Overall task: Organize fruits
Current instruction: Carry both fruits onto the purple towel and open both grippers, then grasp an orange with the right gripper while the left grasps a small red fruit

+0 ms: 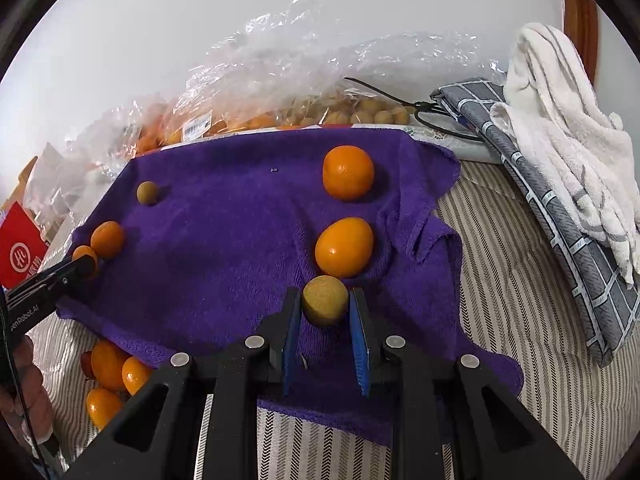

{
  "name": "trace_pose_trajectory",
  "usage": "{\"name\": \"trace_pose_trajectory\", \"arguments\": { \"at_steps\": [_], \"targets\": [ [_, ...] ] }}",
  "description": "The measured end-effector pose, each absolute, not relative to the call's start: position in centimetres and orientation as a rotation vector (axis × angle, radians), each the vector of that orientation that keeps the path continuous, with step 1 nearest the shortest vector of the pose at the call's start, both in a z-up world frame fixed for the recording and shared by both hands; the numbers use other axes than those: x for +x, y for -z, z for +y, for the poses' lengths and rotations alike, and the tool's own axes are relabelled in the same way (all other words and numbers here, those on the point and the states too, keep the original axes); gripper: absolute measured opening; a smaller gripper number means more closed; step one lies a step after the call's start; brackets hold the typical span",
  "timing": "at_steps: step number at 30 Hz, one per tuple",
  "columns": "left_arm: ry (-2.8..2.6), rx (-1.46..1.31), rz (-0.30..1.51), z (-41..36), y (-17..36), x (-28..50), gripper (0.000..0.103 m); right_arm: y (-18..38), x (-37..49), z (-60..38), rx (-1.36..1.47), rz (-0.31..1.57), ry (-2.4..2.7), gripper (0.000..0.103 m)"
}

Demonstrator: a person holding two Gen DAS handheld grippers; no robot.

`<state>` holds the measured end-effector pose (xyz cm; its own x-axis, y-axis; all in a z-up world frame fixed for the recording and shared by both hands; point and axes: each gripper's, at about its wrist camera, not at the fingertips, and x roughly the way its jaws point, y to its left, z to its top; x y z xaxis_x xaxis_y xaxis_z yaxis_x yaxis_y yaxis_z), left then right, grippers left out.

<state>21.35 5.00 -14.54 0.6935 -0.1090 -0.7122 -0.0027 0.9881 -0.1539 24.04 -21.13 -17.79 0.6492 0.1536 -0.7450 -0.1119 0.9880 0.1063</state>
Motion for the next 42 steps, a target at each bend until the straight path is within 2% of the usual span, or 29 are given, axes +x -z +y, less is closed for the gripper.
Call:
{"name": "trace_pose_trajectory", "arguments": {
  "at_steps": [4, 5, 7, 8, 9, 13, 20, 25, 32, 42],
  "targets": [
    [0.065, -0.148, 0.812, 4.9, 14.8, 21.4, 0.033, 17.9, 23.9, -20.9, 0.042, 0.850, -0.148, 0.026],
    [0.064, -0.147, 0.813, 4.9, 14.8, 21.4, 0.033, 17.9, 23.9, -20.9, 0.040, 0.850, -0.148, 0.030],
    [0.067, -0.147, 0.811, 4.9, 14.8, 21.4, 0.033, 17.8, 23.8, -20.8, 0.034, 0.849, -0.145, 0.045],
    [0.071, -0.149, 0.812, 4.9, 14.8, 21.4, 0.034, 17.8, 23.8, -20.8, 0.030, 0.846, -0.144, 0.048],
    [0.075, -0.150, 0.814, 4.9, 14.8, 21.5, 0.037, 17.7, 23.7, -20.7, 0.025, 0.842, -0.142, 0.054],
    [0.091, -0.158, 0.791, 4.9, 14.4, 21.2, 0.048, 17.1, 23.2, -20.7, 0.012, 0.817, -0.147, 0.064],
    [0.075, -0.124, 0.697, 4.7, 12.6, 19.9, 0.050, 15.1, 21.4, -20.5, 0.025, 0.773, -0.147, 0.065],
    [0.086, -0.138, 0.625, 5.2, 10.3, 18.6, 0.050, 14.2, 18.3, -19.4, 0.034, 0.760, -0.190, 0.046],
    [0.108, -0.079, 0.645, 5.9, 8.7, 16.0, 0.050, 15.4, 15.9, -15.7, -0.006, 0.818, -0.308, 0.045],
    [0.095, -0.033, 0.733, 8.9, 11.8, 10.6, 0.050, 17.3, 17.4, -13.4, 0.041, 0.900, -0.412, 0.043]
  ]
}}
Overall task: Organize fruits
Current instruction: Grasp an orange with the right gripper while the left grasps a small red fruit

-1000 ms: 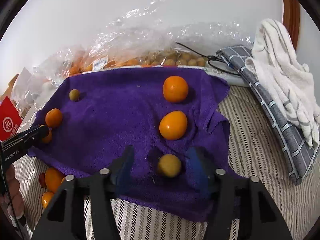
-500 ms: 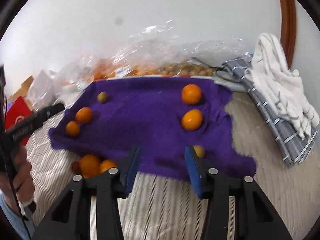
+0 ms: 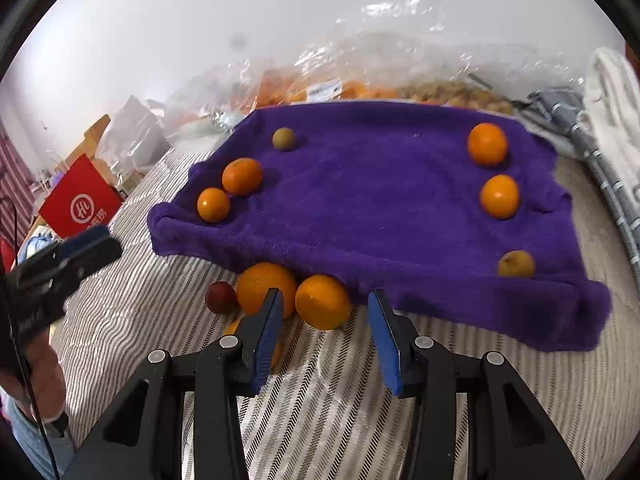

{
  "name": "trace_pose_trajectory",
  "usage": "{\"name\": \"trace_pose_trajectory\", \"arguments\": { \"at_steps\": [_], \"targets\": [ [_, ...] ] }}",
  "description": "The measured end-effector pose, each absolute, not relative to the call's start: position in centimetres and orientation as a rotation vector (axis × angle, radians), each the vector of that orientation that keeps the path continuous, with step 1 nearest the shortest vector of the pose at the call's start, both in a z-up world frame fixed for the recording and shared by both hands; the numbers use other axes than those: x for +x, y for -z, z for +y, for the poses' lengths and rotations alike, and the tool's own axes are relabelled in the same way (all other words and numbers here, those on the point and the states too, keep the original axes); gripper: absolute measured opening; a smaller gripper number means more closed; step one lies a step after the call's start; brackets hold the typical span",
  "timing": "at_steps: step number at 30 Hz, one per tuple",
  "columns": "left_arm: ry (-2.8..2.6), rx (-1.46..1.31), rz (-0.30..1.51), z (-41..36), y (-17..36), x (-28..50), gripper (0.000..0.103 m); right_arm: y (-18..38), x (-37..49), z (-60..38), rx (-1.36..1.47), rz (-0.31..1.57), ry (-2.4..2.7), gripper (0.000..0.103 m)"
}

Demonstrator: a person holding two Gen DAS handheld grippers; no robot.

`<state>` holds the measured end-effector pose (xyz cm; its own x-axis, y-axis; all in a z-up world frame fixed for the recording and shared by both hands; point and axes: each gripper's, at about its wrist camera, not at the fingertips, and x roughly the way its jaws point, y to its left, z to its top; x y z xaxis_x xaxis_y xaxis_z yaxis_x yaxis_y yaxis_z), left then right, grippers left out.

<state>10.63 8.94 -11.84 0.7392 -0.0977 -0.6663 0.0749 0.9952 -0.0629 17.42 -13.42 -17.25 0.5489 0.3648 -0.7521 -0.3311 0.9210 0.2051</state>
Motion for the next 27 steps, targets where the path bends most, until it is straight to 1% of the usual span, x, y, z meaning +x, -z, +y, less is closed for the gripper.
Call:
{"name": "trace_pose_trajectory", "arguments": {
  "at_steps": [5, 11, 16, 23, 27],
  "targets": [
    [0.083, -0.030, 0.747, 9.4, 12.6, 9.3, 0.050, 18.1, 18.5, -13.7, 0.115, 0.941, -0.459, 0.031],
    [0.089, -0.117, 0.780, 10.1, 13.0, 8.8, 0.050, 17.7, 17.2, -14.3, 0.107, 0.914, -0.440, 0.031],
    [0.054, -0.103, 0.812, 10.1, 13.9, 7.9, 0.050, 16.8, 14.2, -15.8, -0.049, 0.841, -0.312, 0.031],
    [0.036, -0.165, 0.854, 10.7, 15.0, 7.3, 0.050, 18.1, 12.6, -17.4, -0.071, 0.868, -0.288, 0.031],
    [0.016, -0.134, 0.866, 10.0, 15.0, 7.7, 0.050, 18.2, 12.2, -17.9, -0.071, 0.846, -0.281, 0.031]
  ]
}}
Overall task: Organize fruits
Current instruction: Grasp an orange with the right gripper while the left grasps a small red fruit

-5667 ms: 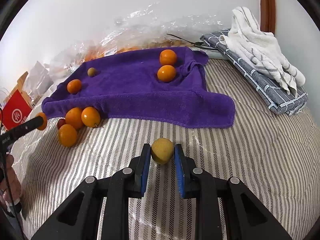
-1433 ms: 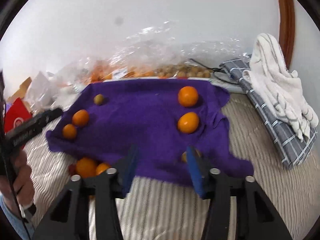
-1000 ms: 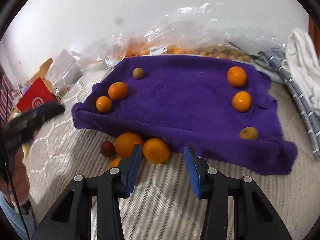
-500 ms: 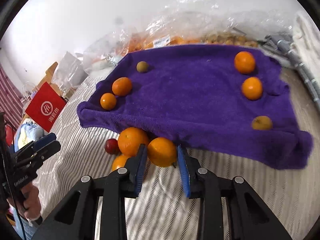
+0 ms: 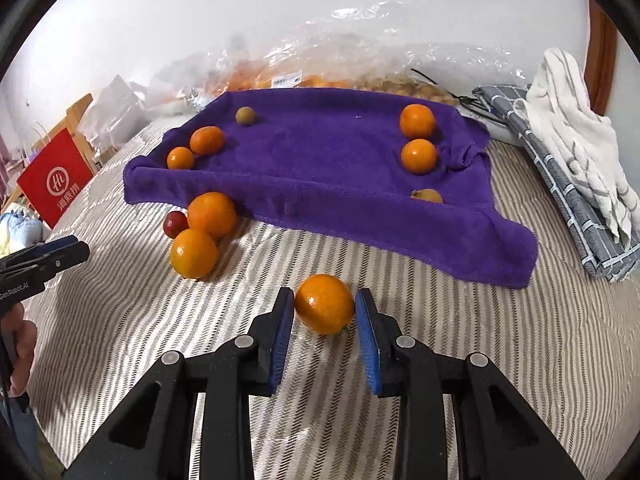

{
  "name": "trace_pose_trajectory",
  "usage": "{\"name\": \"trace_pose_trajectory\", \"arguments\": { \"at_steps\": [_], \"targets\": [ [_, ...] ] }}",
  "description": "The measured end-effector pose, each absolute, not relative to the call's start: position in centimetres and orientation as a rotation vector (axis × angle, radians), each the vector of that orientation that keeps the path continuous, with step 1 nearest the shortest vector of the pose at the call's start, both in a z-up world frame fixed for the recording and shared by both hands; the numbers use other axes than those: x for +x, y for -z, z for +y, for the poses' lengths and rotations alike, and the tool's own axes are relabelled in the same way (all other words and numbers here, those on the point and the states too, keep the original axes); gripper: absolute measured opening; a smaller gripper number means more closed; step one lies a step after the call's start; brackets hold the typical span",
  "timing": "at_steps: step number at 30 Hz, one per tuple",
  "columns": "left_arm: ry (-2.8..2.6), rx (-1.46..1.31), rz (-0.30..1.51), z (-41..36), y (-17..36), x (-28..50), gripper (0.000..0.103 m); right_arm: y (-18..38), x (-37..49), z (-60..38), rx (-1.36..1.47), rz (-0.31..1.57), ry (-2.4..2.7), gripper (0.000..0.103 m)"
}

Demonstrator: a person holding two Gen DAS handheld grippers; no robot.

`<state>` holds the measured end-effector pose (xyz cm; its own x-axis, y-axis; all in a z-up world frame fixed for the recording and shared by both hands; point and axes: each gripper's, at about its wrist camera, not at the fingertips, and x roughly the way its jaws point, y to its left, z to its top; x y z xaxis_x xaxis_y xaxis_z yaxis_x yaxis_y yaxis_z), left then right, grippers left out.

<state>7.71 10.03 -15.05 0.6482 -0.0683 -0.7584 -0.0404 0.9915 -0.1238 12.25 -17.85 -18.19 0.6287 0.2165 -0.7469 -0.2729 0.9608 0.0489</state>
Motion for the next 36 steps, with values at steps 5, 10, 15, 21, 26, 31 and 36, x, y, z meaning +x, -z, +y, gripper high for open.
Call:
{"name": "trace_pose_trajectory", "arguments": {
  "at_steps": [5, 10, 15, 21, 26, 31, 36],
  "targets": [
    [0.011, -0.113, 0.881, 8.9, 15.2, 8.4, 0.050, 18.9, 12.6, -18.4, -0.015, 0.861, -0.305, 0.041],
    [0.020, -0.114, 0.907, 8.1, 16.3, 8.9, 0.049, 19.6, 12.8, -18.5, 0.002, 0.855, -0.296, 0.042],
    [0.027, -0.093, 0.900, 8.3, 16.8, 8.9, 0.049, 19.5, 12.9, -18.4, -0.005, 0.854, -0.293, 0.031],
    [0.061, -0.149, 0.940, 8.6, 16.3, 9.6, 0.045, 18.7, 12.5, -18.8, -0.036, 0.826, -0.250, 0.031],
    [0.123, -0.081, 0.873, 5.4, 14.5, 11.1, 0.045, 17.3, 12.2, -20.0, -0.030, 0.818, -0.216, 0.031],
    [0.170, -0.002, 0.904, 2.0, 15.1, 13.0, 0.045, 17.5, 12.1, -21.2, -0.047, 0.805, -0.165, 0.031],
    [0.170, 0.000, 0.928, 1.3, 16.2, 14.2, 0.044, 18.0, 11.6, -22.0, -0.033, 0.811, -0.154, 0.031]
  ]
}}
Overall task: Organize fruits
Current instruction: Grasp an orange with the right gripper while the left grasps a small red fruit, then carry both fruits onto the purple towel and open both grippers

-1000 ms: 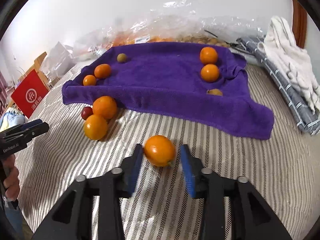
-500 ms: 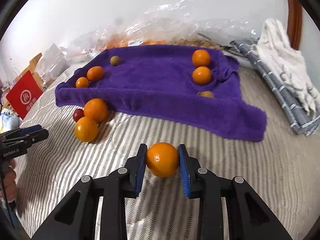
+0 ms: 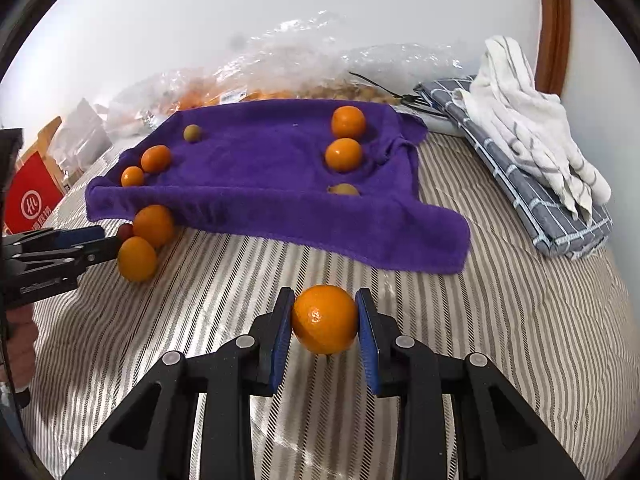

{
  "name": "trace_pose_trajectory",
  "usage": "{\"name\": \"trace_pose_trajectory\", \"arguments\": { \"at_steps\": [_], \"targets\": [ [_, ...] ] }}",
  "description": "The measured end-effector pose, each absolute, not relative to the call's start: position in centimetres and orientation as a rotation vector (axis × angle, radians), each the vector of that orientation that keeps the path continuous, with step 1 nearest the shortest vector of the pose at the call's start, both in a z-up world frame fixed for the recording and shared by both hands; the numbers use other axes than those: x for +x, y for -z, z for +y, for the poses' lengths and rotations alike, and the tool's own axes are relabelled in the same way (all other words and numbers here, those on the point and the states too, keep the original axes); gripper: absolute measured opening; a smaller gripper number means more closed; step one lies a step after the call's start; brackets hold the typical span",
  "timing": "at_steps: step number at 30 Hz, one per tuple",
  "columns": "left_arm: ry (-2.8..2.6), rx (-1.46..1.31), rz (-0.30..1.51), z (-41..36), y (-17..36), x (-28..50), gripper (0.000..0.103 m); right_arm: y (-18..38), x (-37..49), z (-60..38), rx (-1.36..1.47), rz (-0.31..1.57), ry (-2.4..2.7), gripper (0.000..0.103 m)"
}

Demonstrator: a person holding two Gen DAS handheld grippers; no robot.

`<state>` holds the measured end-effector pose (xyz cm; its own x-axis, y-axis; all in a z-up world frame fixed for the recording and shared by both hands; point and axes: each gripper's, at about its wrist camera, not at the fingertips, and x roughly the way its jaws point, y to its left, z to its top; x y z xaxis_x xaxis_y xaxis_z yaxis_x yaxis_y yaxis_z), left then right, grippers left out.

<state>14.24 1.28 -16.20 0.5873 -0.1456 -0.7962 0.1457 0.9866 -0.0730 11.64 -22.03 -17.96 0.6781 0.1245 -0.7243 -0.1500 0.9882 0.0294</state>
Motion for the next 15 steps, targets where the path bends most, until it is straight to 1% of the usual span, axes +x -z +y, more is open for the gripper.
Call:
{"name": "trace_pose_trajectory", "arguments": {
  "at_steps": [3, 5, 6, 11, 15],
  "targets": [
    [0.173, 0.022, 0.911, 0.7, 16.5, 14.5, 0.038, 17.6, 11.3, -22.3, -0.037, 0.805, -0.150, 0.031],
    [0.186, 0.021, 0.909, 0.5, 16.6, 14.6, 0.023, 17.3, 11.2, -22.4, -0.033, 0.798, -0.144, 0.031],
    [0.184, 0.020, 0.904, 0.5, 16.6, 14.7, 0.021, 17.2, 11.2, -22.4, -0.026, 0.797, -0.144, 0.031],
    [0.168, 0.023, 0.892, 1.3, 15.7, 13.5, 0.021, 16.8, 11.5, -22.4, 0.004, 0.794, -0.153, 0.031],
    [0.138, 0.032, 0.853, 2.9, 13.0, 11.7, 0.021, 15.5, 11.6, -22.5, 0.000, 0.772, -0.141, 0.031]
  ]
}}
